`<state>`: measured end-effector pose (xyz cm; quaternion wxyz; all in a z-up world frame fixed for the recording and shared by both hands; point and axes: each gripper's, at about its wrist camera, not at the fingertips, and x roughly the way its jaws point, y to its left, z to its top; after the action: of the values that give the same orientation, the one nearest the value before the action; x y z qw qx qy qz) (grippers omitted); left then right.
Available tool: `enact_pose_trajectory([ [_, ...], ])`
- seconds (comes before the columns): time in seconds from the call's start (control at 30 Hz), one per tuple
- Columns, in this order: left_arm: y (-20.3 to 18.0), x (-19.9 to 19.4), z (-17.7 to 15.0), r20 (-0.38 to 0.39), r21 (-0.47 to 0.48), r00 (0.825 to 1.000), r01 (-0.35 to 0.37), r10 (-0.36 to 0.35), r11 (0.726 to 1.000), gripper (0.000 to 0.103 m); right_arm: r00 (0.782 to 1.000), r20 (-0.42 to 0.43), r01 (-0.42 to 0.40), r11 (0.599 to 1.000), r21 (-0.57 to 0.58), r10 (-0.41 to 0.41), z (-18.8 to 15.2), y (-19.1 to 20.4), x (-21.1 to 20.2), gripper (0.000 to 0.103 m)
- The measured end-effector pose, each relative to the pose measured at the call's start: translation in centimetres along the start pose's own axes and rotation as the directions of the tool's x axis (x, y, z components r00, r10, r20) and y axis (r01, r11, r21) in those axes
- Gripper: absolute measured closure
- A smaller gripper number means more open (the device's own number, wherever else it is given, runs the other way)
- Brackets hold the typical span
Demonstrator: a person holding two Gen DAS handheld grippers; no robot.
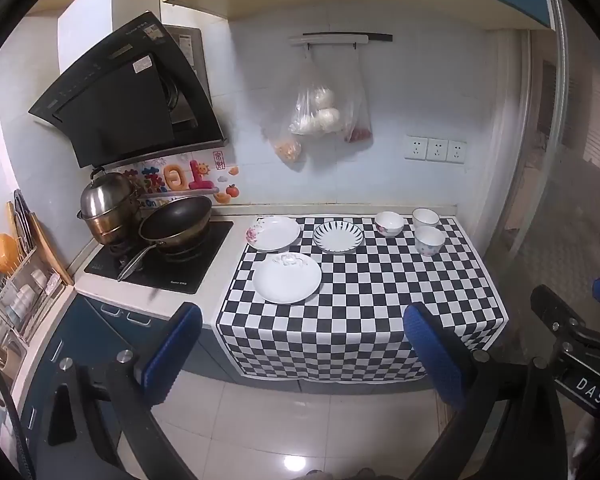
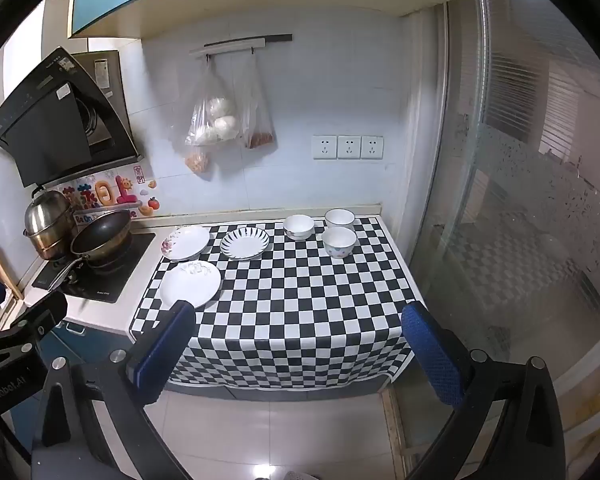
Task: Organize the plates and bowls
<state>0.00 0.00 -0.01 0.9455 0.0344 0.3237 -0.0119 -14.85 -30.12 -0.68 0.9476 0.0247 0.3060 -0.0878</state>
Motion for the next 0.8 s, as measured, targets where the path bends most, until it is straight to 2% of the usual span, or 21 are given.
enact_pose_trajectory([
  [0.8,-0.41,0.11,0.06,0.000,0.001,1.000,-0.008,0.008,1.000,0.000,1.000,0.007,0.008,1.000,-0.001,-0.008,0.08,0.11,-0.05,0.000],
])
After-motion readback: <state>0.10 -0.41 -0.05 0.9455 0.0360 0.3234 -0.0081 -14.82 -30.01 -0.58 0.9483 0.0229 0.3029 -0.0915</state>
